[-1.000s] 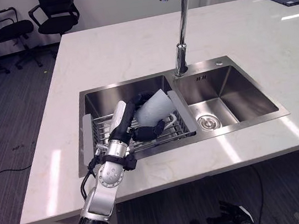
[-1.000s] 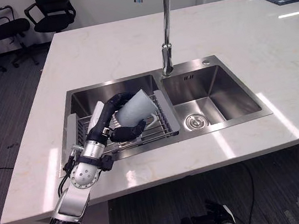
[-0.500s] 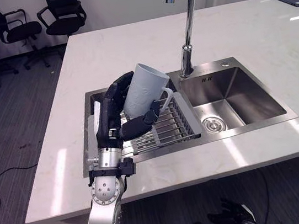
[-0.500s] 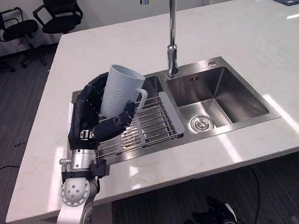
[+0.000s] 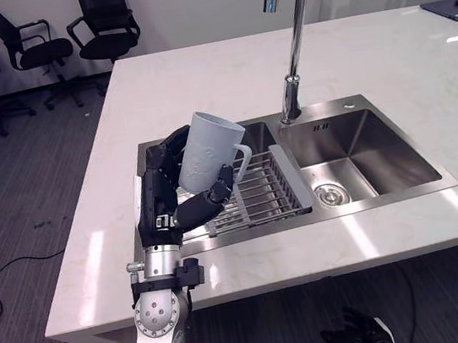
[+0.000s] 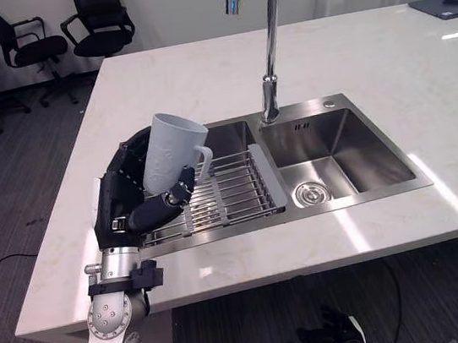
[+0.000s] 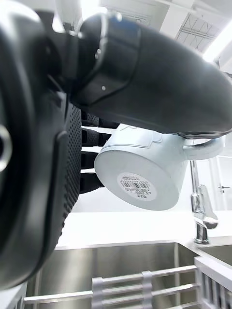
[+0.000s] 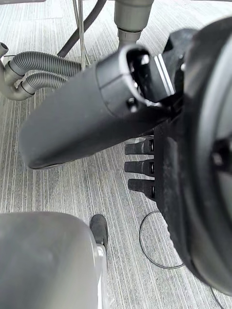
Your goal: Walk over to the sink, pick up the cup, carry it to the dishwasher, place the cup inside the dishwasher, then close the dishwasher door
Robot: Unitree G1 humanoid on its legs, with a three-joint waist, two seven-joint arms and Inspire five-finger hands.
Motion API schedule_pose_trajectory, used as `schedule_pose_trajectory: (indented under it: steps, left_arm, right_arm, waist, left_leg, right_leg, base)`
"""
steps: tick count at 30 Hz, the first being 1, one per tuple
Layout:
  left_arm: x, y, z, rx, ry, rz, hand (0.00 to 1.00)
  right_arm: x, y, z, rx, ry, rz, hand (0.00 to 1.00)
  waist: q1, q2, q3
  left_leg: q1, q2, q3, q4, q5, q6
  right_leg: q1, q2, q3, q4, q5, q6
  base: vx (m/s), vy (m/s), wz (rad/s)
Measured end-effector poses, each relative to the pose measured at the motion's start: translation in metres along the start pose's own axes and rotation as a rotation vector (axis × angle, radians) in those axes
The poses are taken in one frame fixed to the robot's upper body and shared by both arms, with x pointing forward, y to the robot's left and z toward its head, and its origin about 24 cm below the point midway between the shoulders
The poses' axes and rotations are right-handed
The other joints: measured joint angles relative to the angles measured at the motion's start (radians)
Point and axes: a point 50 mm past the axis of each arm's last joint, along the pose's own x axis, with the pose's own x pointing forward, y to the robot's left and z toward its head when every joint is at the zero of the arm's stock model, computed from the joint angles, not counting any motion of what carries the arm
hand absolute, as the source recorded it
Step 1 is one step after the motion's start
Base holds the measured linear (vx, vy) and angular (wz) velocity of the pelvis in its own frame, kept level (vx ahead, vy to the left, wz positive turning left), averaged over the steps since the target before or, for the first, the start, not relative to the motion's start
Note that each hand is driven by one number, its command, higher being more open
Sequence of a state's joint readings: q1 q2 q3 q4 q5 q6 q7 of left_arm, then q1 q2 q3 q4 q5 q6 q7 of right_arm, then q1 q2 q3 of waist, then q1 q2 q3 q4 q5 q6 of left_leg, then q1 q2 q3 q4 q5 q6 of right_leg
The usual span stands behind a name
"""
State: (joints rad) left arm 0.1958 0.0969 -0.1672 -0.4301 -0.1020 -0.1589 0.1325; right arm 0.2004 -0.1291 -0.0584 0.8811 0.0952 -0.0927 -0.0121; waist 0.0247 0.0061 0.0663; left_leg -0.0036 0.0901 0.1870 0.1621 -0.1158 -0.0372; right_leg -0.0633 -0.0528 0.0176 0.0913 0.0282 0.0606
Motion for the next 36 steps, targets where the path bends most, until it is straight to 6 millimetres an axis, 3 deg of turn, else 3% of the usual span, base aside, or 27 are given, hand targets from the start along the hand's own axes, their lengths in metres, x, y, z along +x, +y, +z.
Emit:
schedule_pose_trajectory:
  steps: [3,4,5,6,7,8,10,11,12,16,17,18,19,21,22,24,25,27,29,32,36]
  left_arm:
    - [-0.001,-0.009,-0.001,-0.021,0.007,-0.035,0.30]
    - [-0.001,-0.010,-0.001,-0.022,0.007,-0.039,0.30]
    - [-0.001,-0.009,-0.001,-0.020,0.007,-0.034,0.30]
    - [-0.002,-0.008,-0.001,-0.020,0.009,-0.030,0.30]
    - [-0.002,-0.007,-0.001,-0.019,0.008,-0.025,0.30]
    - [-0.002,-0.006,0.001,-0.020,0.000,-0.017,0.30]
    - [-0.001,-0.006,0.003,-0.038,-0.010,0.002,0.30]
    - [-0.001,-0.008,0.004,-0.056,-0.014,0.012,0.30]
    - [-0.001,-0.011,0.003,-0.081,-0.011,0.019,0.30]
    - [-0.002,-0.016,0.003,-0.118,-0.004,0.002,0.30]
    - [-0.002,-0.016,0.004,-0.131,-0.008,0.005,0.30]
    - [-0.002,-0.016,0.005,-0.136,-0.013,0.003,0.30]
    - [-0.002,-0.020,0.010,-0.164,-0.029,-0.010,0.30]
    - [-0.002,-0.024,0.012,-0.176,-0.038,-0.024,0.30]
    - [-0.002,-0.028,0.016,-0.192,-0.054,-0.040,0.30]
    - [-0.002,-0.032,0.017,-0.211,-0.060,-0.049,0.30]
    - [-0.002,-0.034,0.017,-0.219,-0.061,-0.050,0.30]
    - [-0.002,-0.031,0.008,-0.185,-0.036,-0.058,0.30]
    - [-0.003,-0.030,-0.002,-0.171,0.008,-0.060,0.30]
    - [-0.004,-0.030,-0.011,-0.165,0.054,-0.063,0.30]
    - [-0.005,-0.028,-0.012,-0.147,0.058,-0.075,0.30]
  right_arm:
    - [0.001,0.009,0.007,0.014,-0.031,0.014,0.90]
    - [0.001,0.010,0.008,0.016,-0.033,0.014,0.90]
    - [0.002,0.013,0.009,0.020,-0.035,0.020,0.90]
    - [0.002,0.015,0.009,0.024,-0.036,0.024,0.90]
    - [0.002,0.016,0.010,0.026,-0.038,0.025,0.90]
    - [0.002,0.018,0.013,0.031,-0.054,0.030,0.90]
    - [0.003,0.018,0.025,0.034,-0.100,0.026,0.90]
    - [0.005,0.018,0.035,0.036,-0.130,0.018,0.90]
    - [0.007,0.015,0.042,0.051,-0.150,0.006,0.90]
    - [0.006,0.014,0.039,0.065,-0.140,-0.014,0.90]
    - [0.006,0.012,0.039,0.070,-0.144,-0.025,0.90]
    - [0.005,0.013,0.039,0.080,-0.148,-0.027,0.90]
    - [0.003,0.010,0.035,0.098,-0.146,-0.046,0.90]
    - [0.000,0.008,0.033,0.111,-0.148,-0.052,0.90]
    - [-0.003,0.008,0.033,0.122,-0.160,-0.053,0.90]
    - [-0.004,0.007,0.033,0.126,-0.170,-0.054,0.90]
    - [-0.005,0.006,0.033,0.124,-0.172,-0.056,0.90]
    - [-0.003,0.022,0.026,0.157,-0.134,-0.019,0.90]
    - [-0.005,0.029,0.015,0.165,-0.097,-0.003,0.90]
    - [-0.005,0.029,0.007,0.160,-0.060,-0.004,0.90]
    - [-0.003,0.030,0.005,0.155,-0.038,-0.003,0.90]
  waist:
    - [0.001,-0.025,0.021]
    - [0.002,-0.021,0.022]
    - [0.003,-0.020,0.027]
    - [0.012,-0.021,0.027]
    - [0.018,-0.024,0.023]
    - [0.040,-0.040,0.008]
    - [0.067,-0.040,-0.001]
    - [0.079,-0.029,0.001]
    - [0.076,0.000,0.015]
    - [0.070,0.010,0.032]
    - [0.066,0.008,0.033]
    - [0.058,-0.002,0.036]
    - [0.051,-0.004,0.039]
    - [0.044,-0.004,0.038]
    - [0.035,-0.003,0.034]
    - [0.029,0.018,0.015]
    - [0.029,0.034,0.001]
    - [0.030,-0.005,-0.009]
    - [0.030,-0.020,-0.019]
    - [0.023,-0.022,-0.024]
    - [0.013,-0.026,-0.028]
  left_leg:
    - [-0.026,0.006,0.001,0.055,-0.029,0.021]
    - [-0.032,0.012,0.004,0.053,-0.028,0.032]
    - [-0.038,0.013,0.001,0.061,-0.023,0.034]
    - [-0.043,0.011,-0.007,0.073,-0.022,0.032]
    - [-0.051,0.009,-0.008,0.082,-0.015,0.021]
    - [-0.086,0.005,-0.012,0.104,-0.014,0.019]
    - [-0.150,-0.002,-0.018,0.123,0.005,0.005]
    - [-0.186,0.004,-0.029,0.117,0.025,0.003]
    - [-0.205,0.021,-0.059,0.117,0.043,-0.003]
    - [-0.208,0.041,-0.127,0.121,0.081,-0.039]
    - [-0.212,0.033,-0.151,0.091,0.119,-0.055]
    - [-0.209,0.032,-0.152,0.083,0.120,-0.052]
    - [-0.224,0.045,-0.106,0.230,0.038,-0.002]
    - [-0.211,0.056,-0.083,0.303,-0.009,0.000]
    - [-0.155,0.079,-0.055,0.339,-0.061,-0.002]
    - [-0.060,0.087,-0.049,0.207,-0.093,-0.020]
    - [-0.036,0.088,-0.048,0.130,-0.113,-0.051]
    - [-0.018,0.034,-0.041,0.053,-0.064,-0.028]
    - [-0.012,0.005,-0.044,0.037,-0.051,-0.007]
    - [-0.007,-0.031,-0.044,0.022,-0.036,0.014]
    - [-0.003,-0.044,-0.050,0.020,-0.035,0.016]
  right_leg:
    - [-0.027,-0.007,0.003,0.068,-0.028,0.029]
    - [-0.032,-0.004,0.002,0.084,-0.040,0.037]
    - [-0.081,-0.014,-0.013,0.288,-0.137,0.024]
    - [-0.077,-0.026,-0.029,0.432,-0.206,0.049]
    - [-0.070,-0.031,-0.030,0.471,-0.231,0.064]
    - [-0.052,-0.036,-0.021,0.473,-0.268,0.072]
    - [-0.046,-0.026,-0.012,0.341,-0.289,0.055]
    - [-0.030,-0.009,-0.016,0.245,-0.274,0.004]
    - [-0.012,0.013,-0.042,0.193,-0.238,-0.018]
    - [0.031,0.038,-0.102,0.163,-0.211,-0.040]
    - [0.031,0.031,-0.129,0.160,-0.204,-0.052]
    - [0.029,0.021,-0.145,0.151,-0.198,-0.060]
    - [0.028,0.002,-0.189,0.152,-0.189,-0.062]
    - [0.031,-0.012,-0.211,0.156,-0.186,-0.059]
    - [0.031,-0.035,-0.239,0.155,-0.177,-0.045]
    - [0.016,-0.041,-0.251,0.151,-0.165,-0.022]
    - [0.001,-0.035,-0.253,0.151,-0.167,-0.017]
    - [0.007,-0.068,-0.231,0.108,-0.129,-0.001]
    - [0.025,-0.086,-0.219,0.075,-0.106,0.017]
    - [0.035,-0.111,-0.209,0.044,-0.079,0.037]
    - [0.055,-0.114,-0.213,0.014,-0.064,0.040]
  base:
    - [-0.15,-0.009,-0.04]
    - [-0.12,-0.001,0.09]
    - [-0.08,-0.023,0.17]
    - [-0.06,-0.020,0.16]
    - [-0.04,-0.062,0.13]
    - [-0.06,-0.107,0.08]
    - [-0.06,-0.115,0.07]
    - [-0.10,-0.104,0.24]
    - [-0.11,-0.102,0.33]
    - [-0.15,-0.100,0.47]
    - [-0.17,-0.059,0.46]
    - [-0.23,-0.034,0.80]
    - [-0.23,-0.003,0.74]
    - [-0.17,0.056,0.66]
    - [-0.16,0.140,0.61]
    - [-0.15,0.191,0.42]
    - [-0.14,0.227,0.06]
    - [-0.12,0.217,0.08]
    - [-0.03,0.171,0.16]
    - [0.02,0.142,0.08]
    - [0.03,0.061,0.04]
